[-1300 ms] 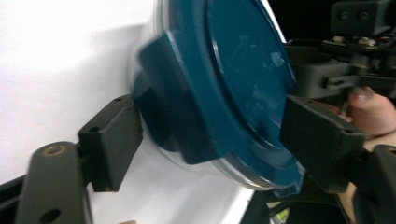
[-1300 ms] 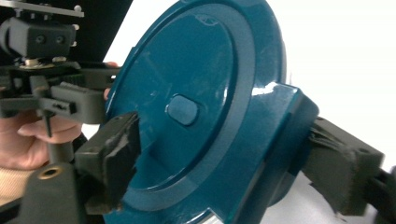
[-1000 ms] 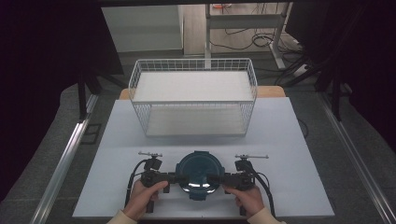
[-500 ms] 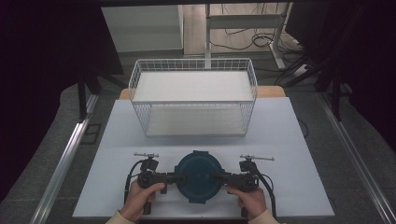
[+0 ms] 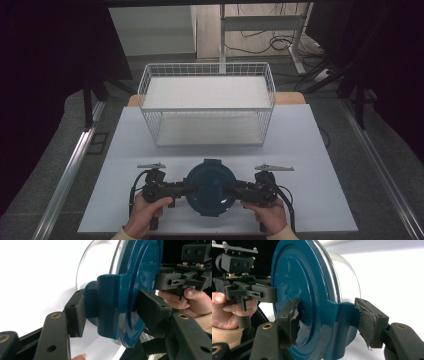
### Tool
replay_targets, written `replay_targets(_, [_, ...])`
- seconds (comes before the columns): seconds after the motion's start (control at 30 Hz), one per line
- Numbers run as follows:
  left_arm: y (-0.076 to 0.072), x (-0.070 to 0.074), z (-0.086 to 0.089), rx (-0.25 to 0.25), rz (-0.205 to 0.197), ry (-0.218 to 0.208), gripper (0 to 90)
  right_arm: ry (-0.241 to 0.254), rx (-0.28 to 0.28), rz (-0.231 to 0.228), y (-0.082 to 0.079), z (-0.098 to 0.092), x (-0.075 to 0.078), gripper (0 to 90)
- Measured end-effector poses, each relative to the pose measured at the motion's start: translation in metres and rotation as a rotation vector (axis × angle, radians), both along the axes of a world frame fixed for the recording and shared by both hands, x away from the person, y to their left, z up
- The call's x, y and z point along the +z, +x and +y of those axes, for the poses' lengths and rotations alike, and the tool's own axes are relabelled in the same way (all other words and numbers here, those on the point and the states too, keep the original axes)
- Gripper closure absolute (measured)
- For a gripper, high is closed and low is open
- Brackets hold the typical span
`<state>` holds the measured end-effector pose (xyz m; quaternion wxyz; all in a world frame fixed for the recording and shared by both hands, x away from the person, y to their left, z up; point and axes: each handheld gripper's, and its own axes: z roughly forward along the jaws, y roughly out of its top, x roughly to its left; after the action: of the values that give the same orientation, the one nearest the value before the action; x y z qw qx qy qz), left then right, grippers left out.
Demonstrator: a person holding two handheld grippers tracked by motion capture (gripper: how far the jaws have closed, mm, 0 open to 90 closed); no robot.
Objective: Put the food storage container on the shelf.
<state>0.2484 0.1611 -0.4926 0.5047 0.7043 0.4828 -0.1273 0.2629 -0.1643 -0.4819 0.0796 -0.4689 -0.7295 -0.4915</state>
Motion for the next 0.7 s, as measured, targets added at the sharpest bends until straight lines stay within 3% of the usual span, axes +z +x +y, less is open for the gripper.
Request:
replay_targets(0.3, [-0.008, 0.018, -0.001, 0.004, -0.081, 0.018, 42.2, 0.001, 0.025, -0.092, -0.005, -0.001, 0.016, 39.6])
replay_targets(0.7, [-0.011, 0.032, 0.0, -0.001, -0.129, 0.02, 42.2, -0.01, 0.043, -0.167, -0.009, -0.001, 0.032, 39.6])
